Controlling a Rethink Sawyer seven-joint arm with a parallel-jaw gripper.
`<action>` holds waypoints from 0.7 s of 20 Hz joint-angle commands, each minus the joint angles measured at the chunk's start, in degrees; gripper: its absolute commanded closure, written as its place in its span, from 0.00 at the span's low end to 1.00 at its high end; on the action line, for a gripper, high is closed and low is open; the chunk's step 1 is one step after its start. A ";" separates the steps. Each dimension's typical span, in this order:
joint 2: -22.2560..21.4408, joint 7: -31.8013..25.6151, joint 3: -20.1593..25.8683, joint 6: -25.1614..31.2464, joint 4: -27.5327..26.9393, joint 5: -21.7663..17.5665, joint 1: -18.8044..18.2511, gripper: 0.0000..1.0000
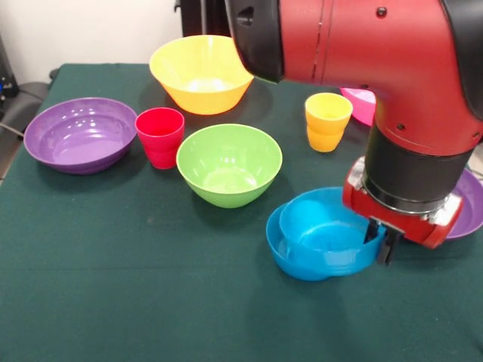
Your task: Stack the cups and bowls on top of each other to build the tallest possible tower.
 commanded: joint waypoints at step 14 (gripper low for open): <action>-5.18 -0.16 4.75 -17.56 14.97 -6.03 -1.17 1.00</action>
